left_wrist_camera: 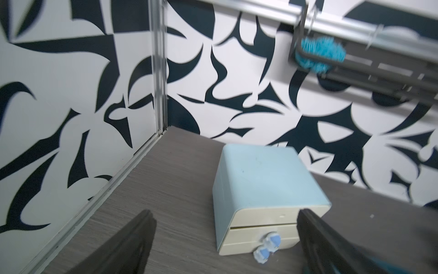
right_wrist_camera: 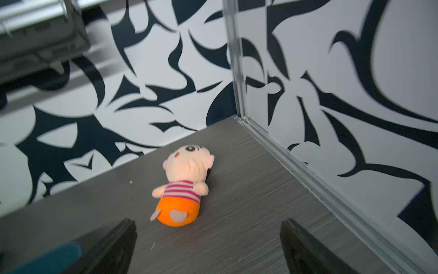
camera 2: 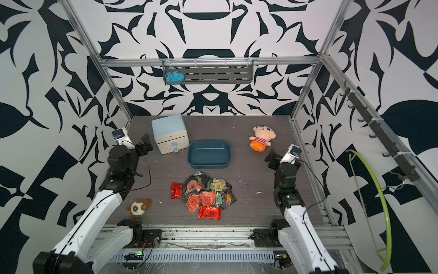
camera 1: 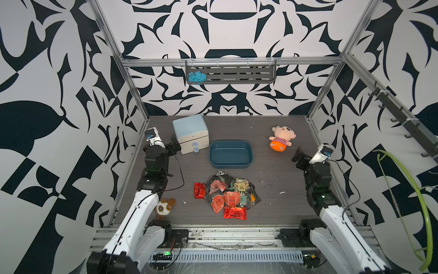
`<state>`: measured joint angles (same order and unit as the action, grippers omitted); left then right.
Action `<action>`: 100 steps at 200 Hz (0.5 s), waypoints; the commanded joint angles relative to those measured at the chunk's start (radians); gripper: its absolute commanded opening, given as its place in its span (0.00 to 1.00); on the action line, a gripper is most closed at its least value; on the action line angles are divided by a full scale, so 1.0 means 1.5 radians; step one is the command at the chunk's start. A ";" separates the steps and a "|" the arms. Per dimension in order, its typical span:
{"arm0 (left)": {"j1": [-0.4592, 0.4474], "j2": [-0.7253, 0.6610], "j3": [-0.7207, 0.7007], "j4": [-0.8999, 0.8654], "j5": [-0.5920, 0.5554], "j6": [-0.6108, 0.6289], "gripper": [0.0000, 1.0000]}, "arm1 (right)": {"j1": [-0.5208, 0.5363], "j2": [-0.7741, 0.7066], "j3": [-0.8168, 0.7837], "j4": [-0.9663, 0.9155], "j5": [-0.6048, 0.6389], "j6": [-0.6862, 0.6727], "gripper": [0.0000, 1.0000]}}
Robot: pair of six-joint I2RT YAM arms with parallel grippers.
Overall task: Put the tea bags into the storage box
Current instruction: Pick up the tea bag from the center of the board.
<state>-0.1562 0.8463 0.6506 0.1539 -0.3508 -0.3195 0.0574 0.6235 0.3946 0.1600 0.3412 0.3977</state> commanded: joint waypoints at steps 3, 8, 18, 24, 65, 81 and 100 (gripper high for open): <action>0.002 -0.045 -0.055 -0.163 -0.004 -0.145 1.00 | -0.002 -0.031 0.041 -0.195 -0.053 0.080 1.00; 0.002 -0.062 -0.064 -0.166 -0.005 -0.169 1.00 | -0.002 -0.023 0.057 -0.216 -0.072 0.088 1.00; 0.004 -0.094 -0.075 -0.181 -0.001 -0.213 1.00 | -0.002 0.000 0.100 -0.275 -0.097 0.101 1.00; 0.004 -0.110 -0.077 -0.194 0.017 -0.227 1.00 | -0.003 0.018 0.128 -0.308 -0.124 0.117 0.99; 0.003 -0.136 -0.062 -0.283 0.203 -0.254 1.00 | -0.004 0.068 0.240 -0.465 -0.189 0.166 0.89; -0.004 -0.116 -0.063 -0.289 0.280 -0.267 0.99 | -0.004 0.090 0.261 -0.467 -0.284 0.161 0.99; -0.038 -0.084 -0.065 -0.288 0.339 -0.297 0.97 | -0.003 0.132 0.293 -0.496 -0.350 0.166 1.00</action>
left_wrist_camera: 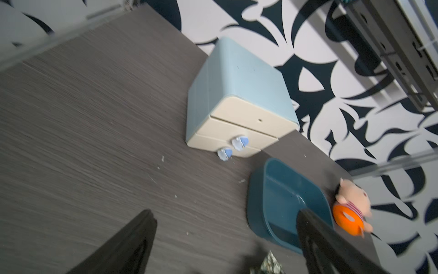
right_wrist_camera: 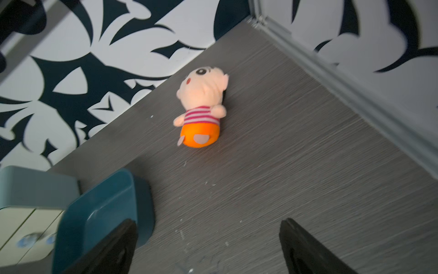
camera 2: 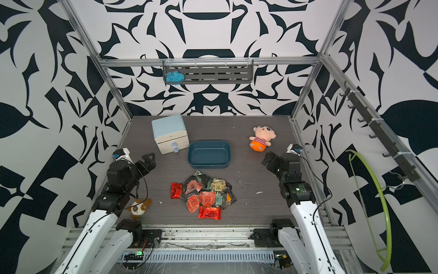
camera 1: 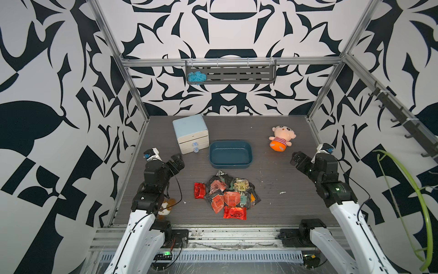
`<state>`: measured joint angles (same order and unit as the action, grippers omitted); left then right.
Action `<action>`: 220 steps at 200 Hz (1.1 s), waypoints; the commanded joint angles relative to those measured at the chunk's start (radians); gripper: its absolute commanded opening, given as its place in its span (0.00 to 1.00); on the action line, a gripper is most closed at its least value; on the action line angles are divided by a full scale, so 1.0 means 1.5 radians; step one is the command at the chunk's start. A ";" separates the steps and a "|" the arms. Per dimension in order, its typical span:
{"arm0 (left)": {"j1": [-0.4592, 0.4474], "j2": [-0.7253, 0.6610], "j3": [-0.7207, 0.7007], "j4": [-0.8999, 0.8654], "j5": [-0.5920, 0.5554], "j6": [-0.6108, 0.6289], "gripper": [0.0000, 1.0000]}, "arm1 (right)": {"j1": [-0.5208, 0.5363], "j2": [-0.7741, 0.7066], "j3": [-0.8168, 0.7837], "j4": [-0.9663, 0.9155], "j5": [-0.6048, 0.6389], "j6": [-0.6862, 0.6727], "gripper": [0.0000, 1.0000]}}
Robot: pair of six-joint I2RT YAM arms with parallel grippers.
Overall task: Put the tea bags into the storage box
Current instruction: Pick up the tea bag from the center of the board.
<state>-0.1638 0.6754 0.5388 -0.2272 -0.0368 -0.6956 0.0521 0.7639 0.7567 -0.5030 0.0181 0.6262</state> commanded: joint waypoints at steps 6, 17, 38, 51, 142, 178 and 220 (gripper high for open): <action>-0.058 0.038 0.009 -0.033 0.130 -0.058 0.97 | 0.002 0.053 0.055 -0.051 -0.168 0.014 0.99; -0.122 0.053 0.010 -0.025 0.117 -0.067 0.93 | 0.015 0.078 0.050 -0.037 -0.212 0.026 0.98; -0.276 0.093 0.030 -0.024 0.024 -0.086 0.88 | 0.102 0.141 0.050 -0.022 -0.222 0.040 0.87; -0.351 0.124 0.044 -0.011 -0.005 -0.103 0.86 | 0.188 0.185 0.061 -0.017 -0.188 0.049 0.80; -0.479 0.392 0.123 0.116 0.014 -0.180 0.57 | 0.330 0.318 -0.050 0.163 -0.186 0.131 0.43; -0.480 0.492 0.160 0.132 0.042 -0.194 0.54 | 0.330 0.366 -0.061 0.208 -0.209 0.133 0.46; -0.482 0.564 0.177 0.167 0.091 -0.216 0.44 | 0.332 0.408 -0.075 0.257 -0.232 0.141 0.45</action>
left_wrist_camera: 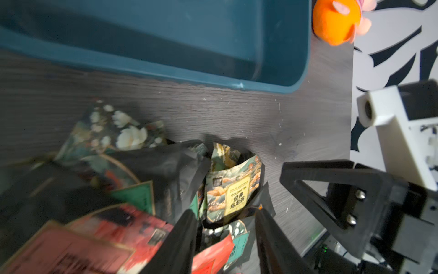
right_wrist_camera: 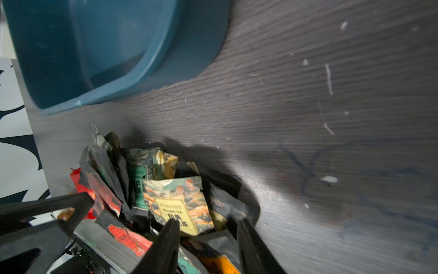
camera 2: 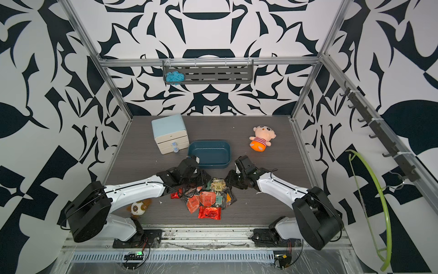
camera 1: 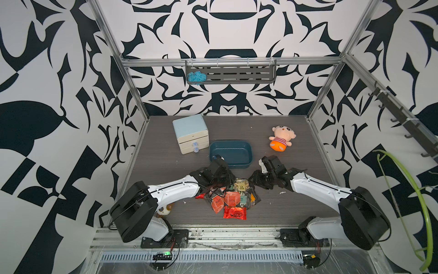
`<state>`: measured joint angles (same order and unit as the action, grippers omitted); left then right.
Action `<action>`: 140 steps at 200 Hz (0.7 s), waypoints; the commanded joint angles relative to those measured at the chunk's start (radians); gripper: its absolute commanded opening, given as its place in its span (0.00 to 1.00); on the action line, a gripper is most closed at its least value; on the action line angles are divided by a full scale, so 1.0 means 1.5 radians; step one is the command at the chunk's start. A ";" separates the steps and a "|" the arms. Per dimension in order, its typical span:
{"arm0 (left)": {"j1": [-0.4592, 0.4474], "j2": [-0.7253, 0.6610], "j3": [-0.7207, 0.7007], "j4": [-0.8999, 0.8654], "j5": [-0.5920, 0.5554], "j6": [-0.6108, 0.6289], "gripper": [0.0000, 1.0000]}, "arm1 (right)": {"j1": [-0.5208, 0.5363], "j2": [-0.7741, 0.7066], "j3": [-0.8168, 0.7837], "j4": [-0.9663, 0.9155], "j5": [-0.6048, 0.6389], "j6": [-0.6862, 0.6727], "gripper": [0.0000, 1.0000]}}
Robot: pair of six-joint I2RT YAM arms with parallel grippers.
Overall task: Put the tea bags into the storage box
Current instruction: Pick up the tea bag from the center of the board.
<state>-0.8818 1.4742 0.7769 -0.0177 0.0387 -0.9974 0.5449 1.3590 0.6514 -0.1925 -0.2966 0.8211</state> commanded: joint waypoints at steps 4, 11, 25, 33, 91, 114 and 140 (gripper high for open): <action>-0.003 0.035 0.020 0.026 0.042 -0.015 0.45 | 0.004 0.014 -0.006 0.054 -0.023 0.012 0.44; -0.004 0.040 0.024 0.023 0.042 -0.016 0.45 | 0.005 0.017 -0.006 0.059 -0.025 0.012 0.43; -0.004 0.046 0.023 0.024 0.044 -0.014 0.45 | 0.007 0.024 -0.005 0.064 -0.024 0.012 0.43; -0.004 0.048 0.022 0.026 0.044 -0.014 0.45 | 0.007 0.028 -0.004 0.066 -0.024 0.012 0.43; -0.008 0.079 0.018 0.047 0.072 -0.025 0.39 | 0.011 0.049 0.003 0.074 -0.027 0.013 0.33; -0.008 0.087 0.016 0.053 0.075 -0.027 0.38 | 0.013 0.053 0.007 0.073 -0.028 0.012 0.30; -0.009 0.099 0.017 0.053 0.077 -0.029 0.37 | 0.013 0.061 0.007 0.073 -0.028 0.012 0.32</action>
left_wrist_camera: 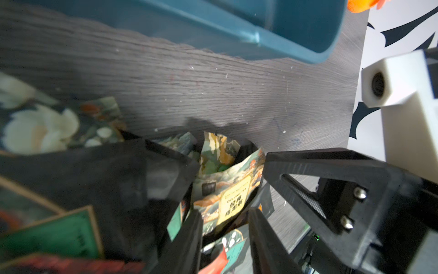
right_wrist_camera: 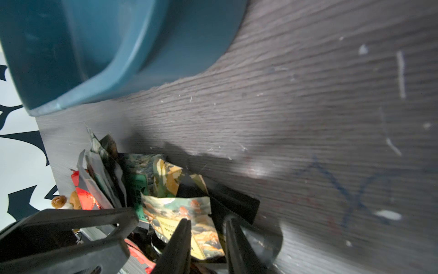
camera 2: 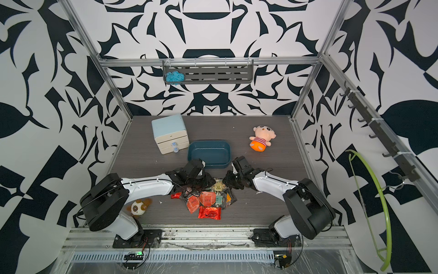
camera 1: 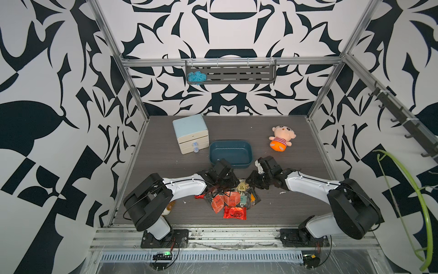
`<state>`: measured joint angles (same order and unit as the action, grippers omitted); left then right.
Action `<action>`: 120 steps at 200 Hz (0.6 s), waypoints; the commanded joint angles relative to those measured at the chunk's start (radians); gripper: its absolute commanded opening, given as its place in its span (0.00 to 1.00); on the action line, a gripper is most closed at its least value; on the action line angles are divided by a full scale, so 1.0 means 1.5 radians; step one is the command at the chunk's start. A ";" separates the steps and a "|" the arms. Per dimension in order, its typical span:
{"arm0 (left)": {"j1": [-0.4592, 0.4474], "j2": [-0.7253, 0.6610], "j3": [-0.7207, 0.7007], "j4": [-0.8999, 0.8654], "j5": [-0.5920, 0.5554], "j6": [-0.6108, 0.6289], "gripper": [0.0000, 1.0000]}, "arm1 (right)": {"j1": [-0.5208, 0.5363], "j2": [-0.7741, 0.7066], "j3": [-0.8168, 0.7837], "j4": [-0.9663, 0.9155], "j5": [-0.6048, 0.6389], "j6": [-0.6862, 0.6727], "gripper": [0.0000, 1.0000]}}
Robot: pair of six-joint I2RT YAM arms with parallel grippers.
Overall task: Put the tea bags into the storage box
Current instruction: Pick up the tea bag from the center of the board.
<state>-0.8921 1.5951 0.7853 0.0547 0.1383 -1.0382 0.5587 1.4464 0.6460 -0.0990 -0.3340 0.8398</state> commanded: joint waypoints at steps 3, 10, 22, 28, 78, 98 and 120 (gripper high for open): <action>-0.003 0.019 0.012 0.004 0.010 -0.002 0.37 | 0.004 0.004 0.010 0.012 -0.003 0.000 0.32; -0.003 0.023 0.011 0.004 0.009 -0.002 0.37 | 0.006 0.004 0.010 0.013 -0.004 0.001 0.32; -0.002 0.027 0.010 0.005 0.009 -0.004 0.37 | 0.006 0.006 0.011 0.015 -0.003 0.001 0.32; -0.003 0.028 0.009 0.007 0.010 -0.006 0.38 | 0.007 0.009 0.010 0.016 -0.005 0.001 0.32; -0.003 0.041 0.006 0.014 0.016 -0.010 0.37 | 0.015 0.019 0.019 0.021 -0.014 0.003 0.32; -0.002 0.043 0.007 0.011 0.013 -0.008 0.37 | 0.016 0.021 0.020 0.024 -0.014 0.004 0.31; -0.003 0.045 0.005 0.010 0.011 -0.008 0.37 | 0.018 0.022 0.020 0.030 -0.014 0.006 0.30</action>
<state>-0.8925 1.6451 0.7853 0.0715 0.1509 -1.0515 0.5781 1.4822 0.6472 -0.0834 -0.3454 0.8406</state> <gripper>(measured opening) 0.372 0.309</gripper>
